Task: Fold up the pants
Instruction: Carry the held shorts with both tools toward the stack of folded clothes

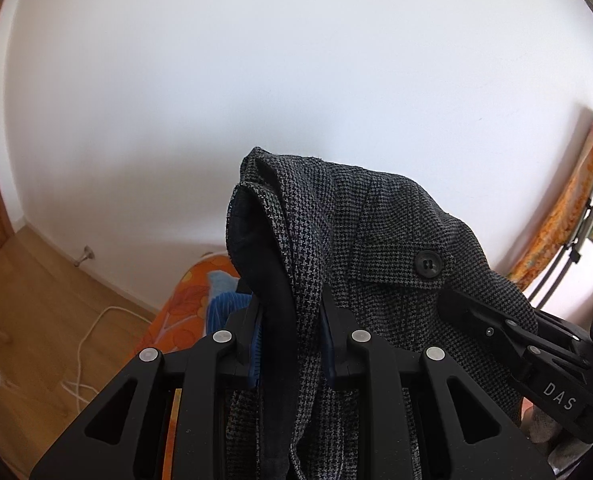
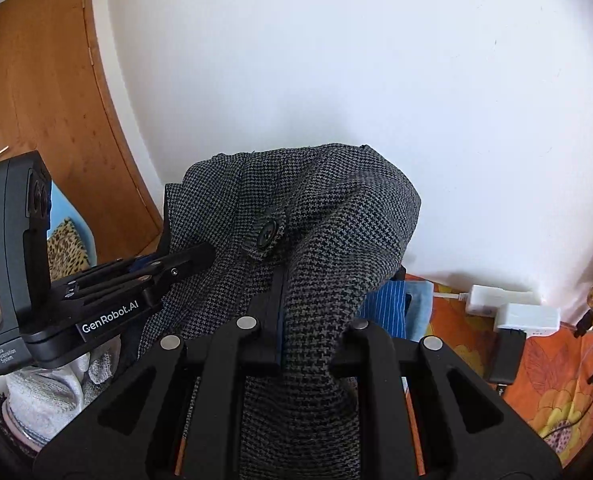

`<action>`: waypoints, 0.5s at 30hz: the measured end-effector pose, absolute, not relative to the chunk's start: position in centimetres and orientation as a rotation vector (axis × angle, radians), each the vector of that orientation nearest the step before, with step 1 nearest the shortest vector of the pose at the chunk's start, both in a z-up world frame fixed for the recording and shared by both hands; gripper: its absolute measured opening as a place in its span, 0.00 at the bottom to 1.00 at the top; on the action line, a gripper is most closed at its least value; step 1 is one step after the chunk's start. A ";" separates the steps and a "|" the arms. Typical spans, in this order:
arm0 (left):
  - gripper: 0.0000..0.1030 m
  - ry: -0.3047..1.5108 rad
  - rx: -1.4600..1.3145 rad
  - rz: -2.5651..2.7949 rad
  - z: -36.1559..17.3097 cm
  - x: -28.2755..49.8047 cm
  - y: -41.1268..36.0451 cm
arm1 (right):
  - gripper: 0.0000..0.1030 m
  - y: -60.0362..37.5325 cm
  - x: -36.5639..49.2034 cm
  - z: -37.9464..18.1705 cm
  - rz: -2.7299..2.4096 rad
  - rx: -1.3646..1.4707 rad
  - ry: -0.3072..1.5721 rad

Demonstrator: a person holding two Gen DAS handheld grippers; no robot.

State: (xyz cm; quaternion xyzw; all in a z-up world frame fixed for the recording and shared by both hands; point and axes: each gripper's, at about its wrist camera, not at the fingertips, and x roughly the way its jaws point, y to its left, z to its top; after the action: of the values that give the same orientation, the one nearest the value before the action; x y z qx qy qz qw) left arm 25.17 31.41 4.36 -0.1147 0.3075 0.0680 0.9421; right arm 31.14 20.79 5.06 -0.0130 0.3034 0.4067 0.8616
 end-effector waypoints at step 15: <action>0.33 0.830 -0.248 0.226 -3.1 30.3 35.7 | 0.38 23.6 37.0 -4.2 0.742 -0.013 0.874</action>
State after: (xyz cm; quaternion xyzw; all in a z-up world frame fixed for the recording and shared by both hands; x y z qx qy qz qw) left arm 30.35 35.71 -3.06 -0.1199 0.4013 0.1094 0.9015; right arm 37.02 23.63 -4.15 -0.0062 0.4136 0.3510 0.8400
